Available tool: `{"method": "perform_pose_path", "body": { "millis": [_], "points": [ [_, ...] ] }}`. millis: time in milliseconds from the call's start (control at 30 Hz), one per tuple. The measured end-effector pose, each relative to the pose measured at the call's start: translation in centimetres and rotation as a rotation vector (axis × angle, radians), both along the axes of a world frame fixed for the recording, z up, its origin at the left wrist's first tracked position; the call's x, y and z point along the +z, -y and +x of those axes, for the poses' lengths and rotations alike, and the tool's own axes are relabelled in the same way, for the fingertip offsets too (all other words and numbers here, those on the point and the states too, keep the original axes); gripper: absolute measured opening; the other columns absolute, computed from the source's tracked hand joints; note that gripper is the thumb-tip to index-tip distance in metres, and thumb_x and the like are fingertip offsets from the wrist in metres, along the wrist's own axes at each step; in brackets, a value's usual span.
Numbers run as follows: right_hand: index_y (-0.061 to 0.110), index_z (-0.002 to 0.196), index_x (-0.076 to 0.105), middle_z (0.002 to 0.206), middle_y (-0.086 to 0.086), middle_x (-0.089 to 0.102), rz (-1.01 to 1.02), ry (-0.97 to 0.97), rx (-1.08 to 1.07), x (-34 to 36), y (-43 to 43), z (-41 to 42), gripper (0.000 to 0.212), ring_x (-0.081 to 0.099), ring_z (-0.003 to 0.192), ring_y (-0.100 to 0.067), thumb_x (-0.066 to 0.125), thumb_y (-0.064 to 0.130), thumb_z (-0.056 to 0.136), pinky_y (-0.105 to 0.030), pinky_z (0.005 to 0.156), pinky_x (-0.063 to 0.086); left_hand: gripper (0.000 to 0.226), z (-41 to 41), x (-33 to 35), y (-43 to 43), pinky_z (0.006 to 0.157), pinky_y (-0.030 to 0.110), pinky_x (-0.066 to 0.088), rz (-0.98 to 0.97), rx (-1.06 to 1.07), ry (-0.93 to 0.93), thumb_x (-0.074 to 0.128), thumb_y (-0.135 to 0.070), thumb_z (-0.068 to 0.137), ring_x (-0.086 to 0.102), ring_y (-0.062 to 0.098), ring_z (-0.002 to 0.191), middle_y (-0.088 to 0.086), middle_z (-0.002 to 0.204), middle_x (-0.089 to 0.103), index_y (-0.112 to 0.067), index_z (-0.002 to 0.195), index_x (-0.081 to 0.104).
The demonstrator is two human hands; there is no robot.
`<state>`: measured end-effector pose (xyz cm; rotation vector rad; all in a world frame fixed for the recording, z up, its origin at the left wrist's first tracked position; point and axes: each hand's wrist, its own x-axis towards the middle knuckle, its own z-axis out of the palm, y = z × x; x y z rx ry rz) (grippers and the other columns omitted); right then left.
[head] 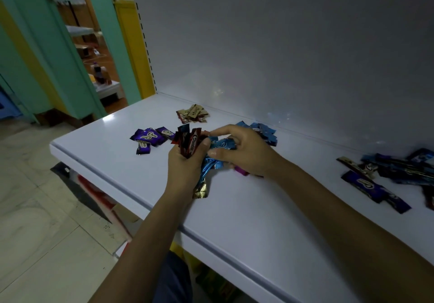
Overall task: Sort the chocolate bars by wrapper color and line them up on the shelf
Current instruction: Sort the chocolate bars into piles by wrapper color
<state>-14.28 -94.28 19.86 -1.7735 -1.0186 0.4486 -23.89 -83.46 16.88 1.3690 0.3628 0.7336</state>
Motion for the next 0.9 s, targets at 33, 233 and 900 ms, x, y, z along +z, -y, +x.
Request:
{"method": "perform_pose_path", "body": {
  "millis": [33,233,900],
  "points": [
    [0.012,0.112,0.063,0.093,-0.004,0.069,0.022,0.01,-0.012,-0.3,-0.2,-0.1,0.034,0.067,0.068,-0.005,0.074,0.02,0.08,-0.022,0.058,0.054,0.012,0.0,0.0,0.0,0.07,0.022,0.055,0.002,0.0,0.008,0.058,-0.015,0.093,0.071,0.013,0.084,0.0,0.091,0.072,-0.022,0.099,0.065],
    [0.013,0.098,0.065,0.078,-0.002,0.066,0.155,-0.029,-0.182,-0.9,-0.5,0.1,0.015,0.061,0.057,-0.004,0.069,0.006,0.084,-0.02,0.053,0.051,0.016,0.0,-0.1,0.1,0.071,0.019,0.054,0.024,-0.043,-0.001,0.061,-0.014,0.09,0.071,0.011,0.087,0.0,0.096,0.071,-0.022,0.103,0.063],
    [0.015,0.147,0.031,0.154,-0.006,0.03,-0.497,0.537,-0.437,-5.2,2.9,7.7,0.05,0.023,0.143,-0.023,0.036,0.036,0.102,-0.044,0.115,0.018,0.017,0.5,-0.2,-0.1,0.063,0.012,0.051,-0.015,0.074,-0.021,0.063,-0.01,0.09,0.069,-0.001,0.076,-0.007,0.091,0.069,-0.022,0.101,0.063]
  ]
}}
